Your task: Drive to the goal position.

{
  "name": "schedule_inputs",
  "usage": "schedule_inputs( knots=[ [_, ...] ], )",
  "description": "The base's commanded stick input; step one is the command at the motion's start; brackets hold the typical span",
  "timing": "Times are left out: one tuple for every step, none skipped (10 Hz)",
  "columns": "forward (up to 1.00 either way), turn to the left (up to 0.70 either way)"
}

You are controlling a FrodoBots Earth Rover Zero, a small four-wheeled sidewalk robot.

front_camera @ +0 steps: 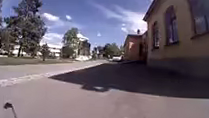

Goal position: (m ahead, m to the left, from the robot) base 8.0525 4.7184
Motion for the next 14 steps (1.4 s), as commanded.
schedule_inputs(
  knots=[
    [1.0,0.0],
    [1.0,0.0],
    [1.0,0.0],
    [1.0,0.0],
    [1.0,0.0],
    [1.0,0.0],
    [1.0,0.0],
    [1.0,0.0],
    [1.0,0.0],
    [1.0,0.0],
    [1.0,0.0],
    [1.0,0.0],
    [1.0,0.0],
    [1.0,0.0]
  ],
)
